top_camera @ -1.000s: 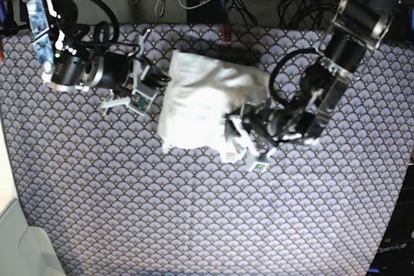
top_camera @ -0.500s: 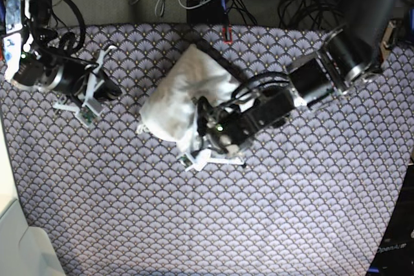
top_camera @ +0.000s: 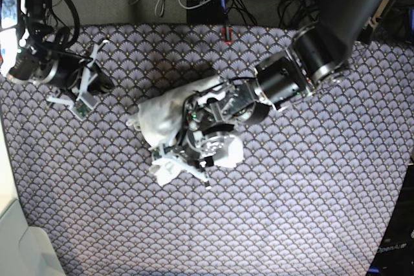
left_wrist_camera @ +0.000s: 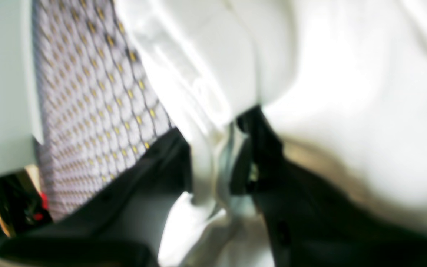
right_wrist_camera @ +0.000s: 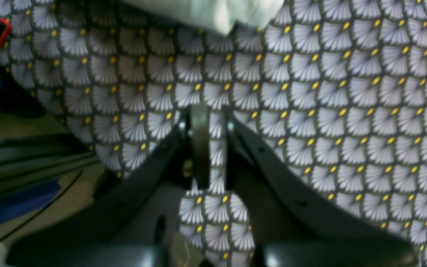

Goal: Fold the T-shirt properly

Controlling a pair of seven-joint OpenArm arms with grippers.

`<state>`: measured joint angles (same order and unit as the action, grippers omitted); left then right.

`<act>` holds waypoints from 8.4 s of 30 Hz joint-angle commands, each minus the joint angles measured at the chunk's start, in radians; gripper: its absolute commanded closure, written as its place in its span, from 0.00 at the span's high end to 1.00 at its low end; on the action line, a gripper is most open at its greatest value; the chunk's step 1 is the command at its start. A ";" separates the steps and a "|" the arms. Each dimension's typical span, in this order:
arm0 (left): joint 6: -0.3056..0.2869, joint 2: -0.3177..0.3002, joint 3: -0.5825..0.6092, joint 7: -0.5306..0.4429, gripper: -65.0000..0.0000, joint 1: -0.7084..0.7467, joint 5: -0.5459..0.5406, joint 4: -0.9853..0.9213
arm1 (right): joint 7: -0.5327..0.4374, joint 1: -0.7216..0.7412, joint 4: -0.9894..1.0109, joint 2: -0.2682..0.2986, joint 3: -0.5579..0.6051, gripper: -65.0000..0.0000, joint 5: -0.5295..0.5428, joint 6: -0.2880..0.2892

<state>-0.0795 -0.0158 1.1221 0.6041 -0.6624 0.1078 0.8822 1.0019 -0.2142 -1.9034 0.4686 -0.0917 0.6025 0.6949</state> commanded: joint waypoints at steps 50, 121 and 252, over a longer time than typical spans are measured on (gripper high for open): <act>-0.107 0.092 0.112 0.067 0.96 -0.012 0.309 0.176 | -0.022 0.005 -0.014 0.012 -0.006 0.07 0.014 0.003; -0.118 0.099 -0.239 0.119 0.96 0.092 0.465 0.243 | -0.061 0.131 0.058 -0.159 0.046 0.06 0.018 0.003; -0.417 -0.267 -1.617 0.745 0.01 1.061 -0.156 1.132 | -0.182 -0.452 -0.114 -0.047 -0.362 0.00 -0.183 0.003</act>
<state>-0.4950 -0.2707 -0.4896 1.3563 0.3988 -0.0433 1.9972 0.8223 -0.6624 -2.0029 0.4103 -0.4465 0.4171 0.6952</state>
